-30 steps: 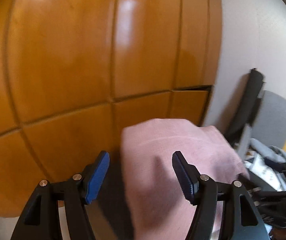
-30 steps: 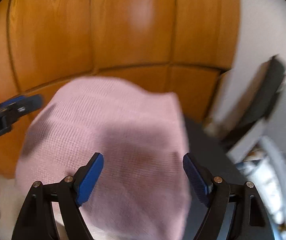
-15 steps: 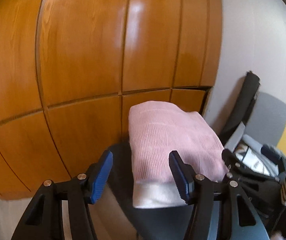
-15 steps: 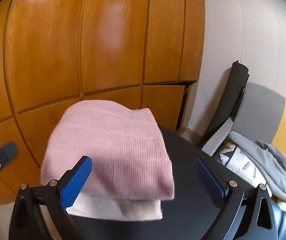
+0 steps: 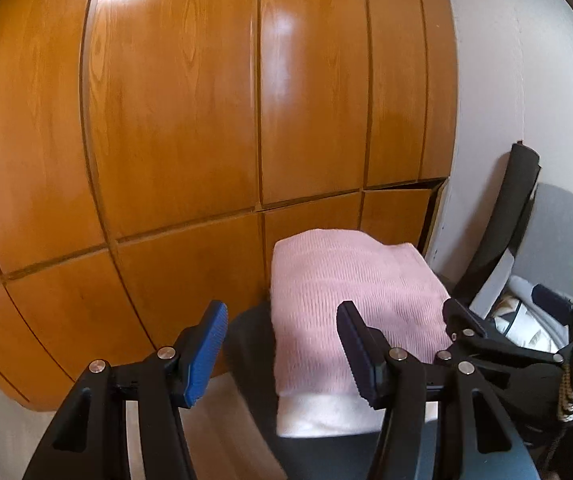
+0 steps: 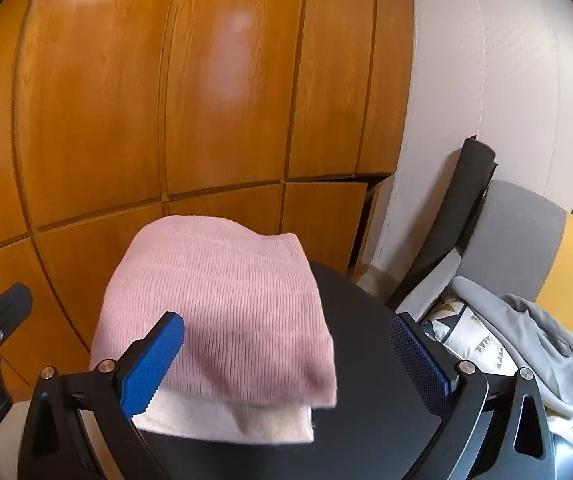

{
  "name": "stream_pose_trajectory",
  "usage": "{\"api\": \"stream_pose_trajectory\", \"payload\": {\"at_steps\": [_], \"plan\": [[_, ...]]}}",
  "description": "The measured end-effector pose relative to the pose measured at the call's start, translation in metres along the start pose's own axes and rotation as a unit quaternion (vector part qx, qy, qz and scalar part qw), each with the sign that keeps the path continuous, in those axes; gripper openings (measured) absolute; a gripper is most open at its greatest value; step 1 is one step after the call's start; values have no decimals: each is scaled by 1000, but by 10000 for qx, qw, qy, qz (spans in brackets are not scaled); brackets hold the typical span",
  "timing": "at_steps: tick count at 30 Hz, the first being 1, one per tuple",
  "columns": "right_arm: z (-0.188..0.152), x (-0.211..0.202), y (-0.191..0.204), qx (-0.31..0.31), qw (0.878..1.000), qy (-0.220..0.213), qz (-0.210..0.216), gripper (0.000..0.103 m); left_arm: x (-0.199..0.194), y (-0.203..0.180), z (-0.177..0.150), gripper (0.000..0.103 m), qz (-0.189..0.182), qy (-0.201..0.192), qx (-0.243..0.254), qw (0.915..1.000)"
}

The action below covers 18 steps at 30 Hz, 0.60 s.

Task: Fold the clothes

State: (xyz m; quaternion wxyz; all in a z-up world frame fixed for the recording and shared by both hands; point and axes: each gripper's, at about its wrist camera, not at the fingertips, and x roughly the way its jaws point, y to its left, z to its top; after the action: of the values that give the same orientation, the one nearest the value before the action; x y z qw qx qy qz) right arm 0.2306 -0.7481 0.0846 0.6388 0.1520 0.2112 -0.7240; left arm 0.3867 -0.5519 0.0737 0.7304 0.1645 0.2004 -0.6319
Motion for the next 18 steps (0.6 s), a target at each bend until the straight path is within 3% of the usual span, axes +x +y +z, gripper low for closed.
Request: {"api": "stream_pose_trajectory", "payload": {"at_steps": [8,18], "plan": [[26,66,6,264,9995,195,-16,103,76,8,13,58,-84,527,-229,9983],[35,122,11,398,9987,305,-20,103,130,7,20,58,69,730,-189,9971]]}}
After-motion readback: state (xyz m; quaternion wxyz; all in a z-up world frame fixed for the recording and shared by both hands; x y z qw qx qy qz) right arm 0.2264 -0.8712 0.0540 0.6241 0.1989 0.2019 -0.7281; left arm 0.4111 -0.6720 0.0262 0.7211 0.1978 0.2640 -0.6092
